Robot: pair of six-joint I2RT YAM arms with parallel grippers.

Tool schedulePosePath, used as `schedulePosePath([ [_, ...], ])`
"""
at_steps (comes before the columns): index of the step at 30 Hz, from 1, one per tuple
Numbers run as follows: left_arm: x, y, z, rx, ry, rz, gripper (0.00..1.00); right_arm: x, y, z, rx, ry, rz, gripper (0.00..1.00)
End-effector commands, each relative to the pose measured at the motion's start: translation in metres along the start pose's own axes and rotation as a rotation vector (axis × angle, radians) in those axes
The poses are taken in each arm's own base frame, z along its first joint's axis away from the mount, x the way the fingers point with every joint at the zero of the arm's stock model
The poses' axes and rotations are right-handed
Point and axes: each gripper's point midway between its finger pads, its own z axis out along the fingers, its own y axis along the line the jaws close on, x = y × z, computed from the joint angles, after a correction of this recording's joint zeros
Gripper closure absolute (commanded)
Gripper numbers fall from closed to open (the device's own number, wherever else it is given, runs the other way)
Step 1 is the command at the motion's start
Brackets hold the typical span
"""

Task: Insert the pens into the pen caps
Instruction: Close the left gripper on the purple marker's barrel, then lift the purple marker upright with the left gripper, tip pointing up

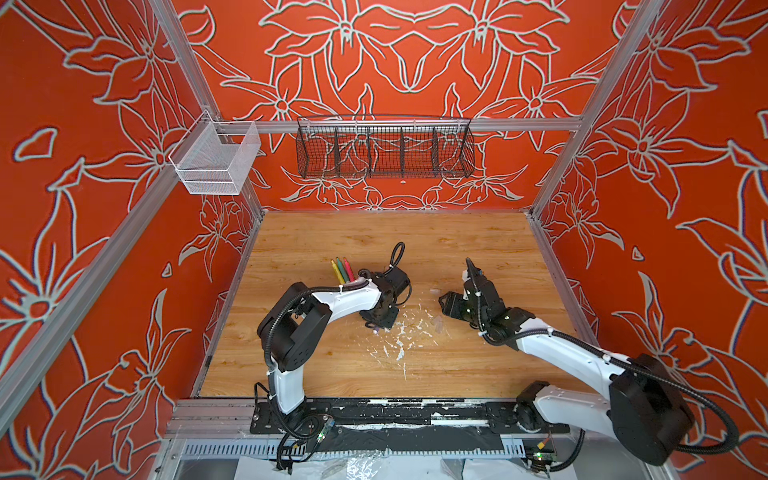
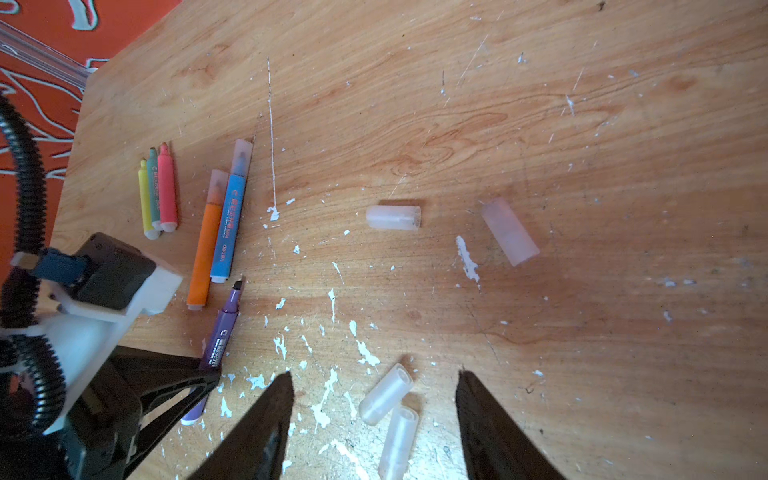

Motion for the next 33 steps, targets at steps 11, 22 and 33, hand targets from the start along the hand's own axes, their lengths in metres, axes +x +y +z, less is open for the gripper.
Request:
schedulePosePath([
  [11, 0.008, -0.021, -0.015, 0.029, -0.094, 0.108, 1.0, -0.02, 0.011, -0.021, -0.071, -0.099, 0.017, 0.36],
  [22, -0.062, -0.026, -0.145, 0.053, -0.685, -0.015, 1.0, -0.05, 0.02, -0.052, -0.191, -0.304, 0.151, 0.32],
  [33, -0.054, -0.036, -0.161, 0.216, -0.937, 0.085, 1.0, -0.061, 0.052, -0.047, -0.281, -0.291, 0.014, 0.32],
])
